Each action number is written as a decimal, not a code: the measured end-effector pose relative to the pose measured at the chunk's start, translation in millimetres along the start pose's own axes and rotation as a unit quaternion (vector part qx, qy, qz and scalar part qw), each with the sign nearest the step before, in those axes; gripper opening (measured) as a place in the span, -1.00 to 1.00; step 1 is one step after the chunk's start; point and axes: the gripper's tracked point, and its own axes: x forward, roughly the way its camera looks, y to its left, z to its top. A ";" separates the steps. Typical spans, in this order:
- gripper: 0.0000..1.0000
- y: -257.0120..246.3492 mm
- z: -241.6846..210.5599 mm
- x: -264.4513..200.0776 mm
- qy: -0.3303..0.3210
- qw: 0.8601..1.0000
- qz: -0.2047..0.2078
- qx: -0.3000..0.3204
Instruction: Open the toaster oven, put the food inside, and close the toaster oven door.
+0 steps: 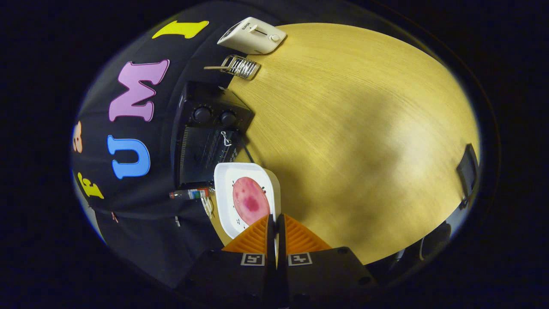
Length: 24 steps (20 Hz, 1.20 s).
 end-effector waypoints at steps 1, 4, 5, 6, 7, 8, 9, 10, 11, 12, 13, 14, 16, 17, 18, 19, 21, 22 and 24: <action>-0.90 13.4 -6.6 8.9 -0.011 1.000 0.003 0.014; -0.90 47.1 -23.7 40.3 -0.038 0.998 0.006 0.046; -0.90 56.4 -26.9 51.8 -0.049 0.997 0.005 0.057; -0.90 65.1 -28.6 63.5 -0.059 0.996 0.005 0.069; -0.90 75.1 -29.5 75.2 -0.072 0.994 0.007 0.082; -0.90 83.3 -29.7 87.5 -0.084 0.992 0.007 0.093; -0.89 90.4 -28.2 99.3 -0.098 0.990 0.005 0.104; -0.90 97.8 -24.3 110.5 -0.113 0.987 0.005 0.117; -0.90 106.6 -20.2 121.5 -0.129 0.983 0.005 0.132; -0.90 115.6 -13.5 132.2 -0.147 0.978 0.008 0.150; -0.90 125.8 -8.2 142.6 -0.161 0.973 0.013 0.167; -0.90 134.8 -2.4 152.6 -0.173 0.968 0.016 0.183; -0.90 151.3 4.6 173.2 -0.188 0.959 0.019 0.211; -0.90 158.6 8.3 181.9 -0.194 0.955 0.021 0.222; -0.90 164.9 12.5 189.8 -0.201 0.952 0.023 0.230; -0.90 168.7 15.2 196.7 -0.207 0.949 0.022 0.237; -0.90 172.0 19.5 209.8 -0.214 0.943 0.018 0.252; -0.89 175.0 21.8 215.0 -0.217 0.940 0.020 0.262; -0.89 178.5 25.1 217.6 -0.224 0.936 0.023 0.270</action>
